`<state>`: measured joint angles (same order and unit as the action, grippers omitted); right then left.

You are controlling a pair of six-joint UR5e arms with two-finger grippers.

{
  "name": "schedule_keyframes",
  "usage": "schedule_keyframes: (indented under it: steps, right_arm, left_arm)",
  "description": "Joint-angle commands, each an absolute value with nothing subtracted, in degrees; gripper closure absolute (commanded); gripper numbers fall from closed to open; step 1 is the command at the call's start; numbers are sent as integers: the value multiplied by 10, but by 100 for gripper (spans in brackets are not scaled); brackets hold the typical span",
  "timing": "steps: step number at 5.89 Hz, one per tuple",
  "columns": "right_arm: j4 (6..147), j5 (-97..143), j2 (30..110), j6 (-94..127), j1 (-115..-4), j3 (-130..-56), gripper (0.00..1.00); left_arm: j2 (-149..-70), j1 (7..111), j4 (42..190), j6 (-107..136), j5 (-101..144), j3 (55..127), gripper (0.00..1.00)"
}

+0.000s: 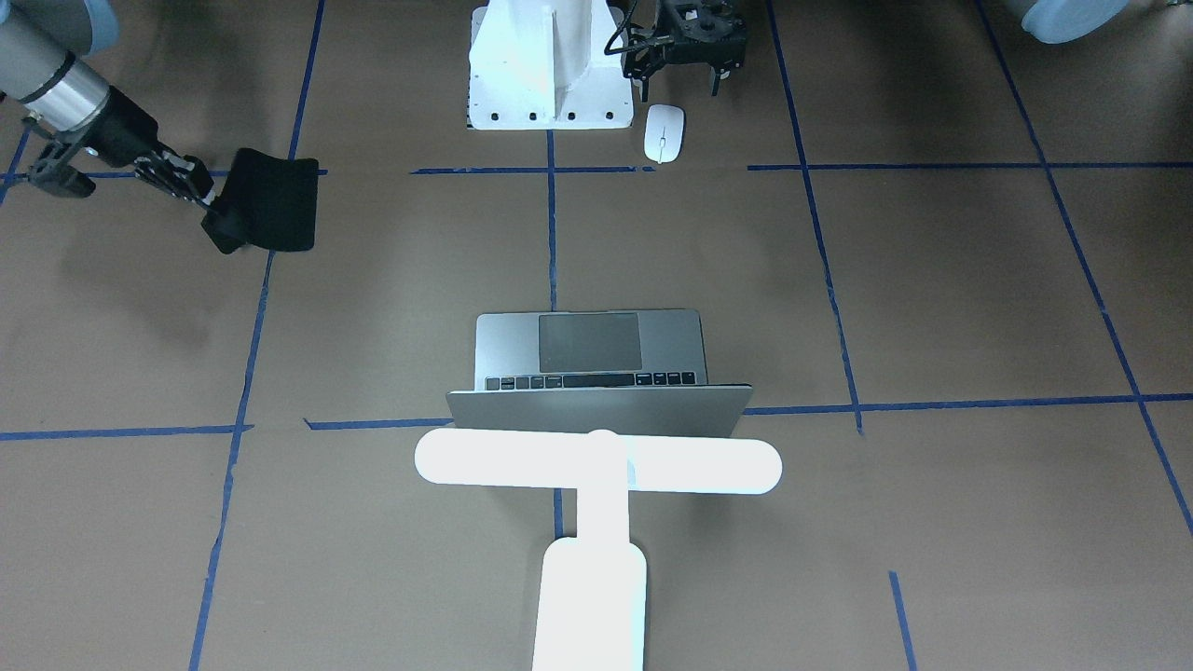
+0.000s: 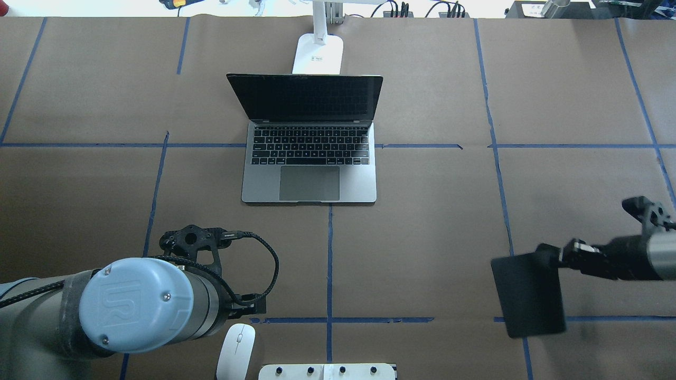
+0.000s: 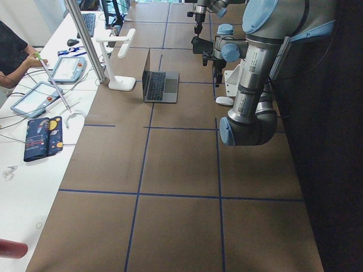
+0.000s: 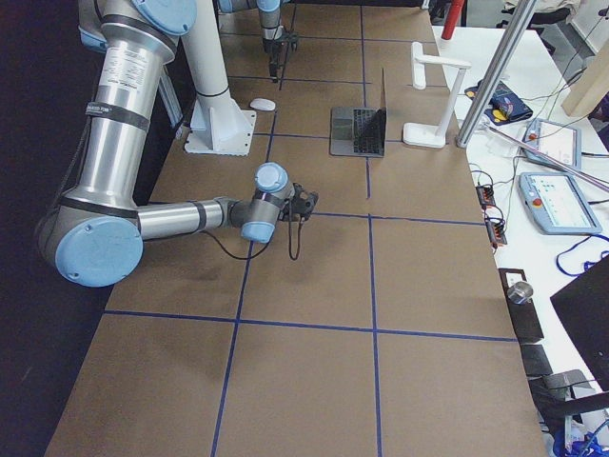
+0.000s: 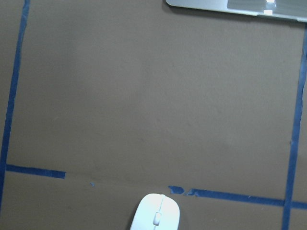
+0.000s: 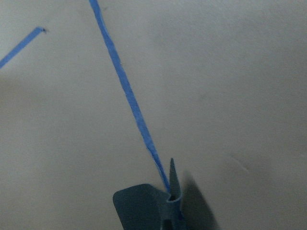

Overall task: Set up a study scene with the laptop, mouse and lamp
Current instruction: 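Drag the mouse pad beside the laptop while the left gripper reaches the mouse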

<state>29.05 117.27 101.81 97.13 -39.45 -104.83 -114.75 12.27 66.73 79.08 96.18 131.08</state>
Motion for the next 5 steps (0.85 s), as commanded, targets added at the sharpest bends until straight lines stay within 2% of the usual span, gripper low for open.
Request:
schedule_keyframes:
  steps: [1,2,4,5]
  right_arm:
    - [400,1184,908,962,-432,-1020,100]
    - [423,1184,866,924,-445,-994,100]
    - [531,1200,765,880,-472,-955,100]
    - [554,1200,712,848,-482,-909,100]
  left_arm:
    - [-1136,120,665,764,966,1324,1]
    - [-1137,118,665,764,968,1323,3]
    - [-1136,117,671,756,965,1320,1]
    - [-1136,117,668,741,963,1320,1]
